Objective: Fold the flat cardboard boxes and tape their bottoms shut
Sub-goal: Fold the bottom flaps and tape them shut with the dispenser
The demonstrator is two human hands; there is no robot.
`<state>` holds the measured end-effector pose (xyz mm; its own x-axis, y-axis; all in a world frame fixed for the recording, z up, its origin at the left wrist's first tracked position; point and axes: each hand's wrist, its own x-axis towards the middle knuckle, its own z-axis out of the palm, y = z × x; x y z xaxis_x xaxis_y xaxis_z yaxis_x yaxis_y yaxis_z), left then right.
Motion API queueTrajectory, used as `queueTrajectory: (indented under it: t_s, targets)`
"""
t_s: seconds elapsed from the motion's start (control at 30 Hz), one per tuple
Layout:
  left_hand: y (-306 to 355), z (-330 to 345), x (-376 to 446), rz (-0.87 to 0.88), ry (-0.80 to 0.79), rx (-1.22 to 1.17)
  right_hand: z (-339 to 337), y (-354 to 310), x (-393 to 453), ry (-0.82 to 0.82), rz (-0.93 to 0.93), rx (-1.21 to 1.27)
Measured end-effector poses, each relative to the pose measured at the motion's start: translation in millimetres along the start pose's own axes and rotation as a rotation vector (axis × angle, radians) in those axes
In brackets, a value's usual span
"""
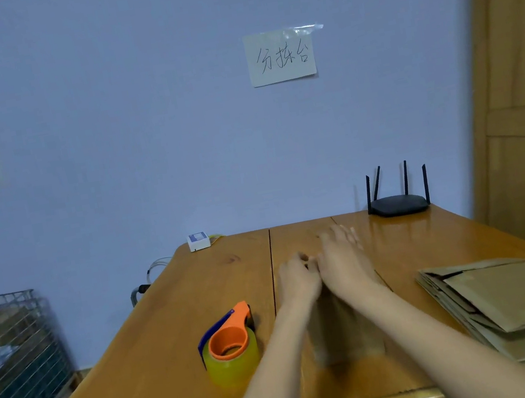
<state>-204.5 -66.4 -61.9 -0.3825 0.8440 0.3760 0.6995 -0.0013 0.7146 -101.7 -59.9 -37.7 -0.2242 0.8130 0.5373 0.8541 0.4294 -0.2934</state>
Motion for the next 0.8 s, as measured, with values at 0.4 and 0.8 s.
queueTrajectory:
  t_s: [0.4, 0.8]
  targets:
    - [-152, -100, -1, -0.355, -0.157, 0.408, 76, -110, -19, -0.440, -0.163, 0.270]
    - [-189, -93, 12, -0.396, -0.282, 0.465, 119, -92, -22, -0.490, -0.004, 0.228]
